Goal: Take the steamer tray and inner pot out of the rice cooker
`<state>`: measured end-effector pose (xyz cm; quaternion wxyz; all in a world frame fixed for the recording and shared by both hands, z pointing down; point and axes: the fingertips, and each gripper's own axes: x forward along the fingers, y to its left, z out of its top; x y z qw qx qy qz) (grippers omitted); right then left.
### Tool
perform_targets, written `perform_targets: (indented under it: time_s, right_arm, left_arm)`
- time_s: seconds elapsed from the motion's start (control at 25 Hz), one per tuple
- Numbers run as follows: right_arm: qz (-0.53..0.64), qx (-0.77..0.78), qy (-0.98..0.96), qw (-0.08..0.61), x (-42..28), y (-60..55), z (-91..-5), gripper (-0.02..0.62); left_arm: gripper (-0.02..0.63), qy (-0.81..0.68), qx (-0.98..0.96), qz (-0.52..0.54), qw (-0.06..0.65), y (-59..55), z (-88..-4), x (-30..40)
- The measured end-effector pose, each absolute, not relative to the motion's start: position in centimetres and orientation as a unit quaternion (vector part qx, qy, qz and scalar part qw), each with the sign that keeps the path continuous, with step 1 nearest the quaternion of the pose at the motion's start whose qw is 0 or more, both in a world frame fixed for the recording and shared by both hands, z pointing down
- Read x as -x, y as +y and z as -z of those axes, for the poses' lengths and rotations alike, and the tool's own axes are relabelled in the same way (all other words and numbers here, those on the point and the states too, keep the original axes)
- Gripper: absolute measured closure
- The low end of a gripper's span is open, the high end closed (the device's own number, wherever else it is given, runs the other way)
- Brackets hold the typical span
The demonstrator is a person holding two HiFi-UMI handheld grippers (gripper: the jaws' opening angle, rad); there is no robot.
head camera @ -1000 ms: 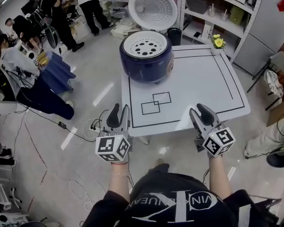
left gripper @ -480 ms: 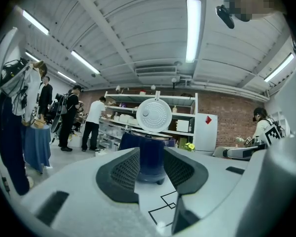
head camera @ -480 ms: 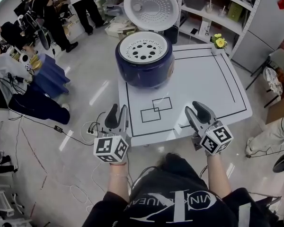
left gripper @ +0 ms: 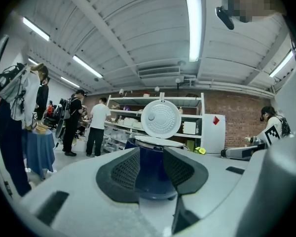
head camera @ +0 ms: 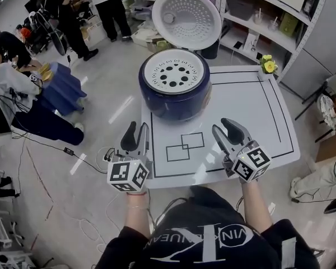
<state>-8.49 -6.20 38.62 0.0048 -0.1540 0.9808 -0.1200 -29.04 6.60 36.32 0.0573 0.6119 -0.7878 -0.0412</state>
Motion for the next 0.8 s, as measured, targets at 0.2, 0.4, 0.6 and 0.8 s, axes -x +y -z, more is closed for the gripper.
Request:
perform_targets:
  time_s: [0.2, 0.4, 0.6, 0.8]
  right_arm:
    - [0.115, 0.138, 0.984, -0.005, 10.9, -9.9, -37.7, 0.456]
    - [0.073, 0.139, 0.987, -0.042, 12.9, -11.8, -37.5, 0.456]
    - [0.081, 0.121, 0.989, -0.026, 14.5, -14.2, -36.2, 0.456]
    - [0.09, 0.108, 0.99, -0.017, 16.2, -16.6, -35.0, 0.456]
  left_arm:
    - [0.486, -0.798, -0.597, 0.052, 0.062, 3.8, -35.8, 30.7]
    - [0.486, -0.804, -0.59, 0.048, 0.063, 2.1, -36.0, 31.4]
    - [0.486, -0.809, -0.584, 0.047, 0.057, 0.1, -35.1, 32.2]
    - [0.486, -0.816, -0.574, 0.048, 0.046, -1.8, -33.8, 32.9]
